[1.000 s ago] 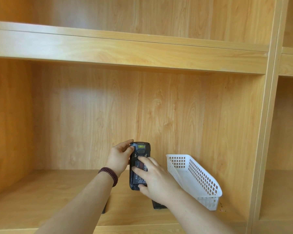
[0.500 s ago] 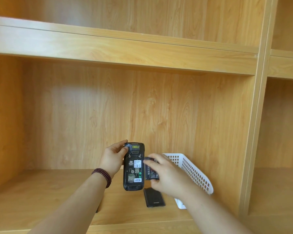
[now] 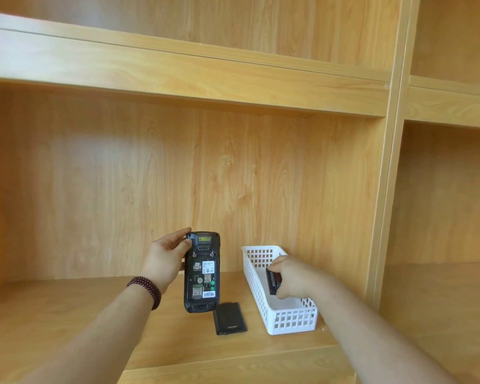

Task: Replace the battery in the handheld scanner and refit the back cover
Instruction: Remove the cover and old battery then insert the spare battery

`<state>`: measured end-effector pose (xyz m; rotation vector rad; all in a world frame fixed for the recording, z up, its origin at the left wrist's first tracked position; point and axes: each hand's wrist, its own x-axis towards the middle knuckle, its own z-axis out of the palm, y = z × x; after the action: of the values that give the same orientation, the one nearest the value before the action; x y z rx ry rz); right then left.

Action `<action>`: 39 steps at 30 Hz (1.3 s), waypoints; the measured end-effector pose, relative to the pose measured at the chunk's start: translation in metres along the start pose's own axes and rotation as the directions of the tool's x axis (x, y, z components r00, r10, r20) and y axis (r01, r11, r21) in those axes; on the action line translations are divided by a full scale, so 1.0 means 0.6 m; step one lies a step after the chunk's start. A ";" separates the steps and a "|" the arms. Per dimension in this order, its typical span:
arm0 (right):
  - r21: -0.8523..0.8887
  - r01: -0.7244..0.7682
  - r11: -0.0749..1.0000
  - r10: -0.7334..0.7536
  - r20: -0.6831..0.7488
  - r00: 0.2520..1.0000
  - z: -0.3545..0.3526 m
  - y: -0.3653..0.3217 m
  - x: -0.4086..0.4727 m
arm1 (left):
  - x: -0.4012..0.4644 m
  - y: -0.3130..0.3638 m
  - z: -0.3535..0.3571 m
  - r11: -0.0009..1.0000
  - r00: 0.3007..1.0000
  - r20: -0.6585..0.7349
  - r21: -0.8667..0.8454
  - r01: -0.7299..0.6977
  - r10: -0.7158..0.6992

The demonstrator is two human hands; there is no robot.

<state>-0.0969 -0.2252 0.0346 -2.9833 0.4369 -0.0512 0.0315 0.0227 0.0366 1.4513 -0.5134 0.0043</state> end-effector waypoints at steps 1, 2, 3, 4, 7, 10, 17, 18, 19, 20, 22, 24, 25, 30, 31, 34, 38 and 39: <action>-0.012 -0.016 1.000 0.016 0.025 1.000 0.006 -0.001 0.004 | 0.000 -0.002 0.001 1.000 1.000 -0.001 0.003 0.003 -0.003; -0.013 -0.035 0.999 0.035 0.052 0.998 0.011 -0.002 0.009 | 0.001 -0.003 0.001 1.000 1.000 -0.004 0.005 0.005 -0.005; -0.008 -0.047 0.999 0.047 0.078 0.996 0.016 -0.003 0.014 | 0.001 -0.005 0.002 1.000 1.000 -0.005 0.005 0.008 -0.008; -0.007 -0.051 0.999 0.052 0.100 0.994 0.021 -0.004 0.017 | 0.001 -0.007 0.002 1.000 1.000 -0.005 0.006 0.011 -0.011; -0.019 -0.055 0.998 0.057 0.128 0.990 0.031 -0.008 0.022 | -0.001 -0.009 0.003 1.000 1.000 -0.001 0.010 0.014 -0.014; -0.017 -0.080 0.997 0.081 0.154 0.985 0.043 -0.010 0.023 | -0.002 -0.009 0.003 1.000 1.000 0.004 0.016 0.013 -0.013; 0.007 -0.098 0.995 0.095 0.181 0.979 0.048 -0.006 0.025 | -0.004 -0.009 -0.003 1.000 1.000 -0.005 0.021 0.020 -0.020; 0.032 -0.113 0.993 0.106 0.174 0.979 0.045 -0.006 0.025 | -0.004 -0.008 -0.003 1.000 1.000 -0.007 0.021 0.020 -0.019; 0.062 -0.127 0.990 0.116 0.163 0.980 0.040 -0.006 0.023 | -0.004 -0.008 -0.003 1.000 1.000 -0.008 0.019 0.020 -0.020; 0.090 -0.139 0.986 0.125 0.144 0.982 0.033 -0.007 0.020 | -0.005 -0.007 -0.004 1.000 1.000 -0.010 0.018 0.020 -0.020; 0.115 -0.128 0.985 0.119 0.082 0.989 0.012 -0.010 0.014 | -0.005 -0.005 -0.004 1.000 1.000 -0.014 0.011 0.020 -0.020; 0.093 -0.065 0.994 0.068 -0.030 0.997 -0.013 -0.015 0.011 | -0.005 -0.002 -0.003 1.000 1.000 -0.019 0.004 0.016 -0.016; 0.089 -0.020 0.996 0.030 -0.108 0.994 -0.025 -0.020 0.009 | -0.005 0.000 -0.003 1.000 1.000 -0.022 0.002 0.014 -0.014; -0.007 0.233 0.972 -0.209 -0.469 0.858 -0.059 -0.072 -0.020 | -0.004 0.013 -0.002 1.000 1.000 -0.020 -0.010 -0.002 0.001; -0.089 0.260 0.962 -0.270 -0.473 0.839 -0.058 -0.086 -0.028 | -0.004 0.016 -0.002 1.000 1.000 -0.018 -0.015 -0.004 0.004; -0.246 0.289 0.925 -0.373 -0.445 0.814 -0.036 -0.126 -0.042 | -0.007 0.020 -0.001 1.000 1.000 -0.011 -0.023 -0.016 0.016; -0.295 0.319 0.901 -0.418 -0.385 0.823 0.017 -0.151 -0.028 | -0.010 0.023 -0.004 0.999 1.000 -0.003 -0.045 -0.022 0.022; -0.304 0.326 0.895 -0.427 -0.381 0.820 0.029 -0.155 -0.024 | -0.011 0.024 -0.006 0.998 1.000 -0.005 -0.054 -0.021 0.021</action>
<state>-0.0834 -0.1308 0.0294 -3.2216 -0.1440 -0.7802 0.0225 0.0300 0.0480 1.3930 -0.5212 0.0108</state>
